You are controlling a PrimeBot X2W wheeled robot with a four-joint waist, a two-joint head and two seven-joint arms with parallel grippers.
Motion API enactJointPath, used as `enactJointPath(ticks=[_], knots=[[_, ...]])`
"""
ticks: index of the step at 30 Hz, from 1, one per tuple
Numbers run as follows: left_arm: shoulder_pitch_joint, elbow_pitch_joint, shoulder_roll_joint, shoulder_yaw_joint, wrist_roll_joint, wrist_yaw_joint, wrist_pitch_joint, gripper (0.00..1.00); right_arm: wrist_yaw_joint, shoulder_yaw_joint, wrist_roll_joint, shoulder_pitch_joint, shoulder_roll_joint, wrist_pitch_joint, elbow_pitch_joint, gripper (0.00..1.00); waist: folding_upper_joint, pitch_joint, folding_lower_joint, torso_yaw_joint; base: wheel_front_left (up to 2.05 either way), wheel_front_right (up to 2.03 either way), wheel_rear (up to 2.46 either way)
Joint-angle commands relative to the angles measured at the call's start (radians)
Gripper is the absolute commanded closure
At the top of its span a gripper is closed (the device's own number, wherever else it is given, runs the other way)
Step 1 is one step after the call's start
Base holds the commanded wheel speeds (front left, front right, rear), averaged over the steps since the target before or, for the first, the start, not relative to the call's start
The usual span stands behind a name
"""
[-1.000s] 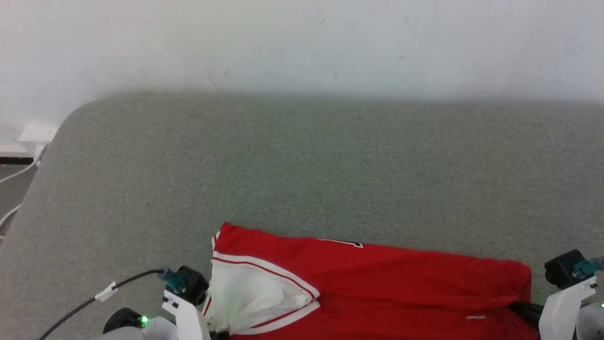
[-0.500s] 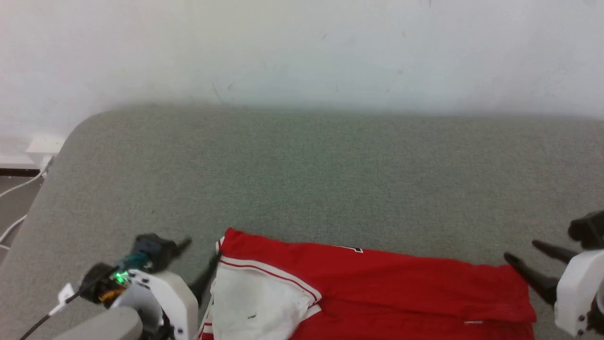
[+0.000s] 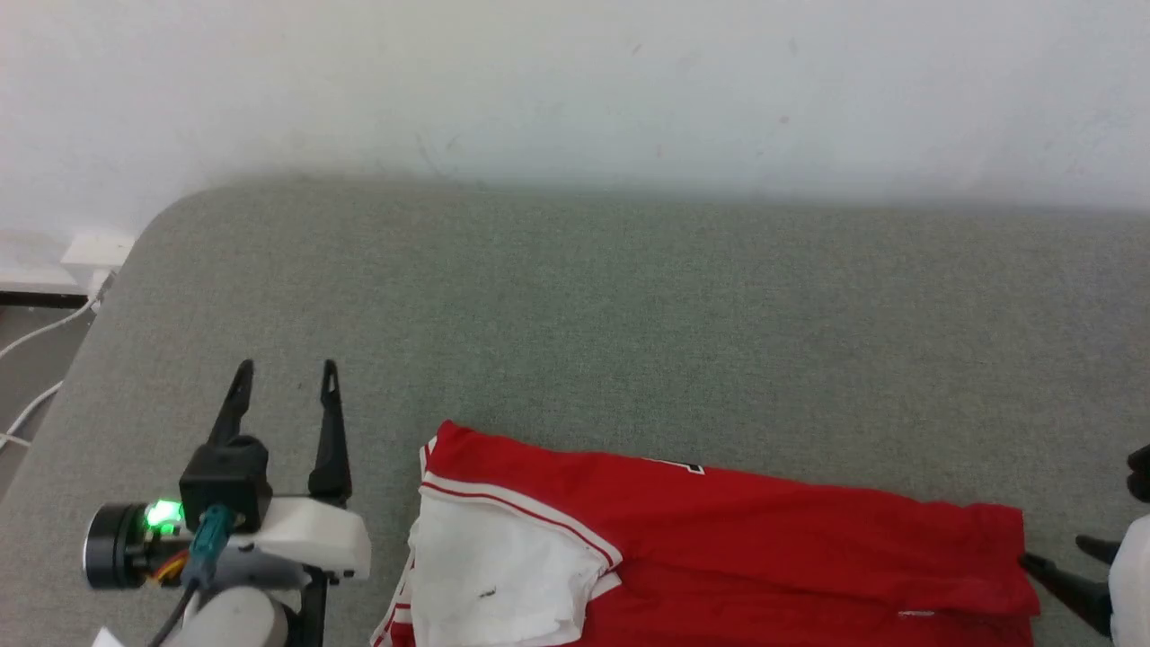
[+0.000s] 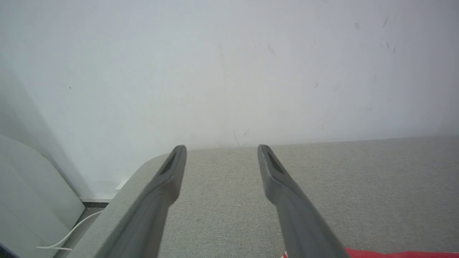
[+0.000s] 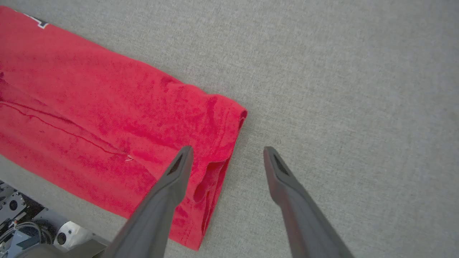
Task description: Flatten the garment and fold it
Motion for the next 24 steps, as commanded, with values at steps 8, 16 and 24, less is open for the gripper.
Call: enactJointPath(ticks=[8,16,24], knots=[[0.180,-0.071,-0.168,0.237,0.227,-0.049,-0.005,0.00,-0.001,0.034,0.005,-0.001,0.042,0.130,0.018,0.00,0.0000,0.035,-0.0001,0.019,0.00,0.00,0.00],[0.262,-0.060,-0.308,0.380,0.366,-0.169,-0.005,0.00,-0.001,0.078,-0.018,-0.043,0.114,0.161,0.130,0.00,0.0000,0.056,-0.0001,0.043,0.00,0.00,0.00],[0.286,-0.024,-0.390,0.460,0.453,-0.273,-0.005,0.00,-0.001,0.171,-0.004,-0.040,0.146,0.138,0.196,1.00,0.0000,0.043,-0.0001,0.040,0.00,0.00,0.00]])
